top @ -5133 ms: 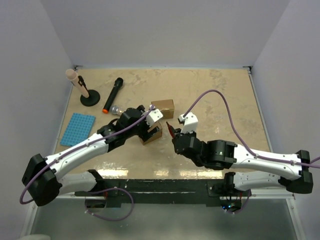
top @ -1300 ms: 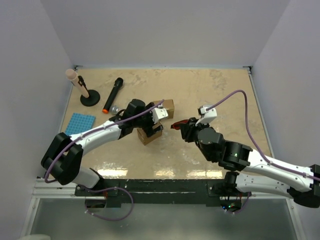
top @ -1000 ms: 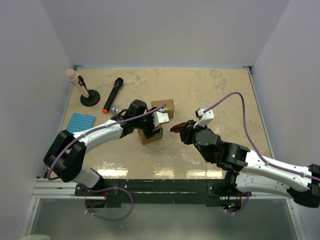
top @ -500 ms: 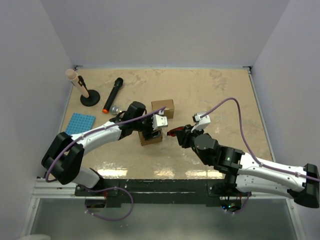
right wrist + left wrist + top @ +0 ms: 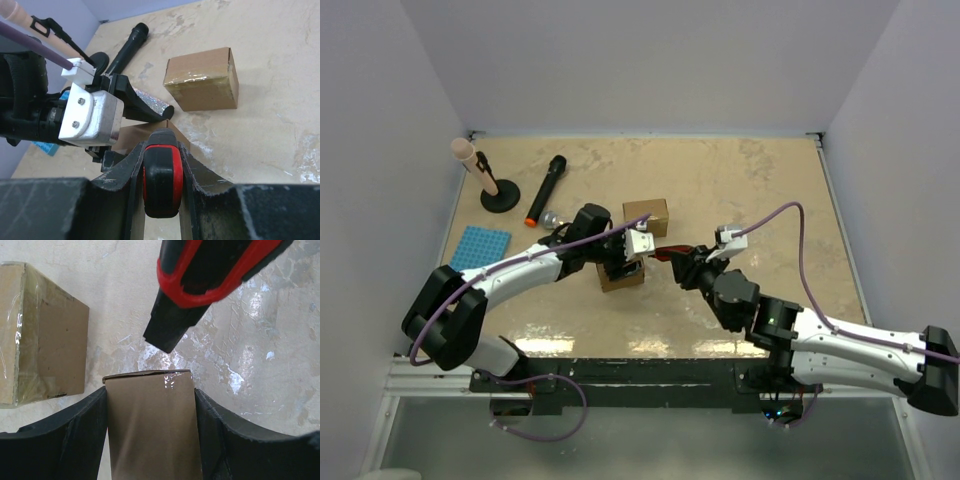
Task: Unpack the express box
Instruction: Cut the express box at the center of the board.
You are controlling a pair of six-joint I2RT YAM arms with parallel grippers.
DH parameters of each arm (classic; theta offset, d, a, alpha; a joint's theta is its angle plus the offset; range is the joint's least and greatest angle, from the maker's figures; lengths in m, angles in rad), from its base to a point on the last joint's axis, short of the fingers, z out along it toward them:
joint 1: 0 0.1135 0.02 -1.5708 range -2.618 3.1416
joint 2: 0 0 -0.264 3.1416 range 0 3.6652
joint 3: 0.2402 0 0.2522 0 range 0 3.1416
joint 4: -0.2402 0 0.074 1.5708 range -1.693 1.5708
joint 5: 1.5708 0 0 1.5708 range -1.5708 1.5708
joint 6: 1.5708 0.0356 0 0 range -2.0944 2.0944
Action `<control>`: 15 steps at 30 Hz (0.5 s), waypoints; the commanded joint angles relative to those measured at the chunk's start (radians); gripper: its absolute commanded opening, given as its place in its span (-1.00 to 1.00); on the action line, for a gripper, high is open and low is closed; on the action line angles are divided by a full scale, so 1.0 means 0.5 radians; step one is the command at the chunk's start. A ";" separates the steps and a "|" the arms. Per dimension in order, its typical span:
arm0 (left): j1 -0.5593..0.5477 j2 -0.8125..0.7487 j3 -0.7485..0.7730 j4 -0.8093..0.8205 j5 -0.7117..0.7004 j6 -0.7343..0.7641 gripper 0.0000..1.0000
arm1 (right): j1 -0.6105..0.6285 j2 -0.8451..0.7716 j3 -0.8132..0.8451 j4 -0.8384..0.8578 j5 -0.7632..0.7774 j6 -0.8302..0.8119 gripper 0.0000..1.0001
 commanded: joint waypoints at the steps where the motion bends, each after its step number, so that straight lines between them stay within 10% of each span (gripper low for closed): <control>1: -0.010 -0.022 0.004 0.015 0.019 -0.051 -0.05 | 0.001 0.093 0.002 0.230 0.011 0.011 -1.00; 15: -0.007 -0.031 -0.008 0.034 0.025 -0.067 -0.06 | -0.002 0.265 0.008 0.328 0.020 -0.023 -1.00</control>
